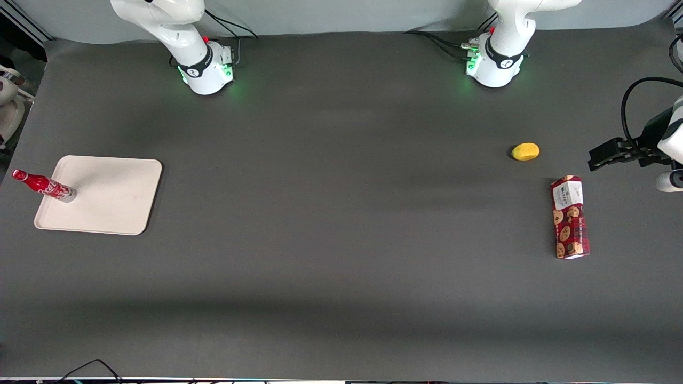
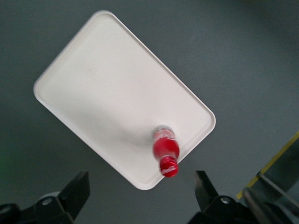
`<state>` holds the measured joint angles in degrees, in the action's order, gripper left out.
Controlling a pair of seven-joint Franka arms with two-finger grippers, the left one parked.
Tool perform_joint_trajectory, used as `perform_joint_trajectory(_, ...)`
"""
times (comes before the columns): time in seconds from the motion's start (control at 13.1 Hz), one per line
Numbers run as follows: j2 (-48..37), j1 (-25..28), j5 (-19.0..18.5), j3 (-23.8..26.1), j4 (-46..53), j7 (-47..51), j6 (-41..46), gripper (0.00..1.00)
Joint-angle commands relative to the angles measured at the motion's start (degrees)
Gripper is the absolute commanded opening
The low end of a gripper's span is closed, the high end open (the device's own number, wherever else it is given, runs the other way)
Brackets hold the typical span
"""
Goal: Place coke bottle on tray
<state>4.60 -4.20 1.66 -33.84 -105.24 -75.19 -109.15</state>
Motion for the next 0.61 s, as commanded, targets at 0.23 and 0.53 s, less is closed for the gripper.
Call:
perform_joint_trajectory(0.23, -15.0, 0.5, -5.8, 22.1, 1.5, 34.7, 18.5, 1.00)
perform_joint_trajectory(0.53, -15.6, 0.5, -5.0, 38.2, 7.1, 60.5, 26.1, 1.00)
